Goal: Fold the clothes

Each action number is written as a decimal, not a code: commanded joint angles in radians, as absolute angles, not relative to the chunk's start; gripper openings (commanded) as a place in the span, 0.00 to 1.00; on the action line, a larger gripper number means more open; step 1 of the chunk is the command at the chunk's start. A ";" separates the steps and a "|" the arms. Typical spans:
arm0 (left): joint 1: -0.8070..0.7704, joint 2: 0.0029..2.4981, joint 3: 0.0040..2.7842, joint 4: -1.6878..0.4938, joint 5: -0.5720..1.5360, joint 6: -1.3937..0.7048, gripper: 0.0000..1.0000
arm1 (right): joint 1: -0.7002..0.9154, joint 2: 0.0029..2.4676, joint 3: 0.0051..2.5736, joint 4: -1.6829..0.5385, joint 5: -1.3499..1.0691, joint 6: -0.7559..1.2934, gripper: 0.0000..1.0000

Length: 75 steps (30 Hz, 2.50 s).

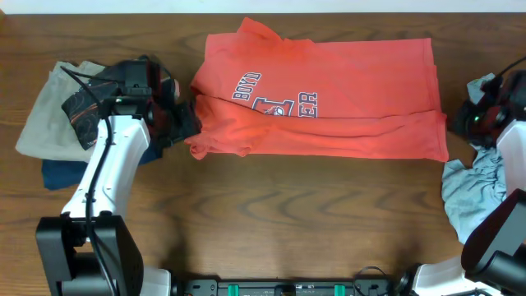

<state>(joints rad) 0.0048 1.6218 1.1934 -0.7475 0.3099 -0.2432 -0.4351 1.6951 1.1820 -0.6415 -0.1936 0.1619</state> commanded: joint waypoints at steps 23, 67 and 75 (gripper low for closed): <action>-0.039 1.725 0.980 -0.531 0.260 -0.173 0.48 | -0.431 1.702 0.927 -0.424 -0.120 0.141 0.27; -0.037 1.727 0.955 -0.503 0.081 -0.149 0.06 | -0.432 1.702 0.775 -0.297 0.036 0.141 0.01; 0.013 1.720 0.996 -0.516 -0.117 -0.194 0.06 | -0.432 1.702 0.775 -0.320 0.087 0.141 0.01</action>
